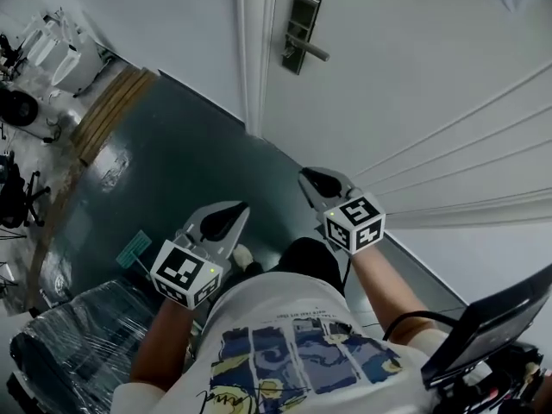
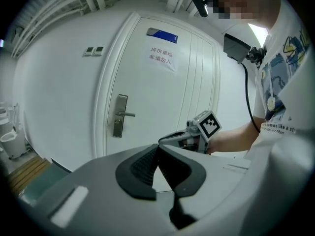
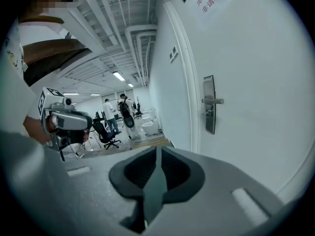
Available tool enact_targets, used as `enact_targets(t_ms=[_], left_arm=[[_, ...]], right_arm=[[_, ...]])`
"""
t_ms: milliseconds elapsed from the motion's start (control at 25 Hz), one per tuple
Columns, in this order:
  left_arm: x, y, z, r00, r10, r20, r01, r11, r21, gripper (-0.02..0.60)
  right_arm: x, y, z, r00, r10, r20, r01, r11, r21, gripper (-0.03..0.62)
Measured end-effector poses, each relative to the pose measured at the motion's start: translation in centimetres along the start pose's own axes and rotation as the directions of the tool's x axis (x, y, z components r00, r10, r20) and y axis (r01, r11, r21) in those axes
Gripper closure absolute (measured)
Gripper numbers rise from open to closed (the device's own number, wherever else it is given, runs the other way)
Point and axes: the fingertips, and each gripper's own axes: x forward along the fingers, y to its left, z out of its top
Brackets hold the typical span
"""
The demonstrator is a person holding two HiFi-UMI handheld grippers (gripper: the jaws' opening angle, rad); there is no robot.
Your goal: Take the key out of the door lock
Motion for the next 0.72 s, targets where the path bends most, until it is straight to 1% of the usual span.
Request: enact_targets(t_ms=[80, 160, 240, 360, 440, 600, 720], left_arm=[[-0.2, 0.9, 0.1, 1.0, -0.013, 0.0, 0.013, 1.0, 0.003, 0.577], [-0.2, 1.1, 0.2, 1.0, -0.025, 0.005, 0.025, 1.0, 0.0, 0.577], [0.3, 1.3, 0.6, 0.999, -0.039, 0.01, 0.039, 0.999, -0.004, 0.577], [1.5, 2.0, 1.5, 0.999, -0.051, 0.016, 0.052, 0.998, -0.019, 0.577], [2.1, 2.4, 2.2, 0.998, -0.055, 0.019, 0.055, 0.998, -0.028, 0.577], [2.9, 3.5, 3.4, 0.999, -0.047, 0.008, 0.047, 0.999, -0.01, 0.577], [3.9, 4.6, 4.4, 0.999, -0.036, 0.006, 0.036, 0.999, -0.017, 0.577]], right_arm=[[1.4, 0.0, 0.5, 1.0, -0.016, 0.005, 0.015, 0.999, 0.032, 0.572], [2.3, 0.0, 0.7, 1.0, -0.027, 0.004, 0.027, 0.999, 0.043, 0.572], [3.3, -0.8, 1.0, 0.999, -0.037, 0.006, 0.036, 0.997, 0.067, 0.572], [5.3, -3.0, 1.6, 0.999, -0.035, 0.024, 0.03, 0.986, 0.164, 0.572], [6.8, -4.5, 2.4, 0.998, -0.028, 0.056, 0.014, 0.972, 0.236, 0.572], [9.7, -7.4, 4.4, 0.991, -0.031, 0.129, -0.02, 0.928, 0.371, 0.563], [11.8, -9.8, 5.5, 0.987, -0.033, 0.157, -0.039, 0.9, 0.433, 0.553]])
